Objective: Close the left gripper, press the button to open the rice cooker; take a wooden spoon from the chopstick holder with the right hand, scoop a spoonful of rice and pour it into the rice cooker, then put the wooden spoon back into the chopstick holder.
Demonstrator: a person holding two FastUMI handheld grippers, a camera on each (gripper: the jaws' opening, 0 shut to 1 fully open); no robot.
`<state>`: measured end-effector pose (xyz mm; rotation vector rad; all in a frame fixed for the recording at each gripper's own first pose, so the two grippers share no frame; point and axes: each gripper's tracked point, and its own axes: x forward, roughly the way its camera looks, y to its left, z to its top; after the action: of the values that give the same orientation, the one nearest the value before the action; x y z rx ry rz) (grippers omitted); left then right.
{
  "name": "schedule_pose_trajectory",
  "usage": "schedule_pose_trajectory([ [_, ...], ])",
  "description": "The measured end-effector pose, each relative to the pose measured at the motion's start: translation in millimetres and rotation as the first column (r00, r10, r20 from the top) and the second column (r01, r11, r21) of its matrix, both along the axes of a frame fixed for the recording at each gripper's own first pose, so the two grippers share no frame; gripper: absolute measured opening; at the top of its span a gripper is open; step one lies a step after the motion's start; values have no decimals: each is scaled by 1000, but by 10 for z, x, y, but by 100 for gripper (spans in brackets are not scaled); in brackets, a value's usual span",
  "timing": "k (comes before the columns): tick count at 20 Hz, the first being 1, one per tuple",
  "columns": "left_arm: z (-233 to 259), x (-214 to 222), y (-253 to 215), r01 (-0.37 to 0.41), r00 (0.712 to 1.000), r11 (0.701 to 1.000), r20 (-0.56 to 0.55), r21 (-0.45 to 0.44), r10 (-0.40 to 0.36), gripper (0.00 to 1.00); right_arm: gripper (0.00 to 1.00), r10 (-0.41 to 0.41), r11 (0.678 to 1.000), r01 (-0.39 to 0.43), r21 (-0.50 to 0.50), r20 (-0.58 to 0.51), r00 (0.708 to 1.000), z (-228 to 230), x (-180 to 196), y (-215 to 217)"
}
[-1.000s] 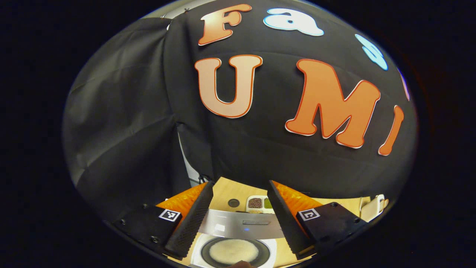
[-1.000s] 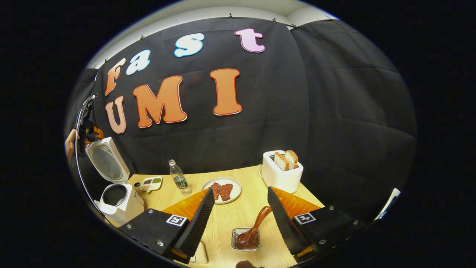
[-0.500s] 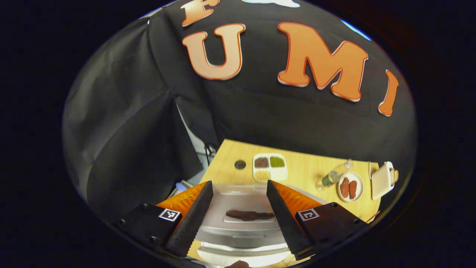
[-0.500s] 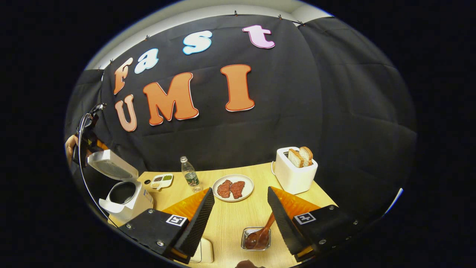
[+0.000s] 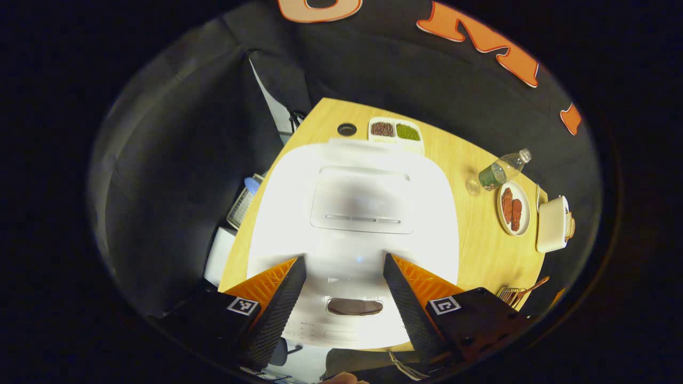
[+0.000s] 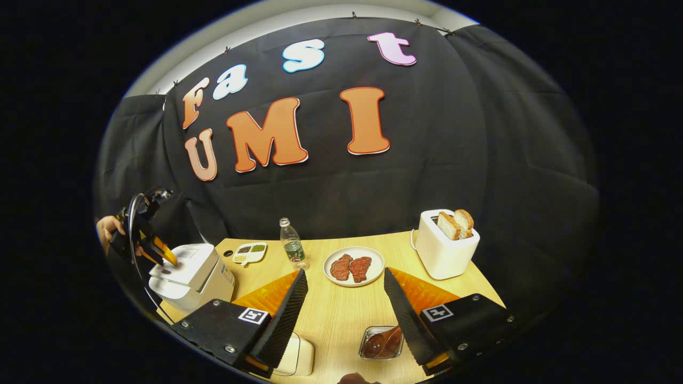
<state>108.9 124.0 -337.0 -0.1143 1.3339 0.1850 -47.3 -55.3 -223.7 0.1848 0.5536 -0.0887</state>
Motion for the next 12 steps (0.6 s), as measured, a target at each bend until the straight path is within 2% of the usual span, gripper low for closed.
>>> schedule_pose_trajectory([
  [1, -137, 2, 80, -5, 1000, 1000, -15, 21, 6, 100, 89, 9, 1000, -9, 0, -1, 1000, 5, -6, 13],
  [4, -60, -49, -42, -14, 1000, 1000, 1, -1, 14, 100, 89, 31, 1000, -31, 2, 2, 1000, 23, 11, 87],
  [8, -87, 29, 7, 26, 994, 999, 107, 31, -29, 100, 89, 80, 997, -81, 18, 16, 997, 31, 72, 275],
  [12, -104, 136, 17, 21, 970, 998, 241, 55, -33, 100, 89, 148, 989, -149, 24, 27, 989, 60, 153, 510],
])
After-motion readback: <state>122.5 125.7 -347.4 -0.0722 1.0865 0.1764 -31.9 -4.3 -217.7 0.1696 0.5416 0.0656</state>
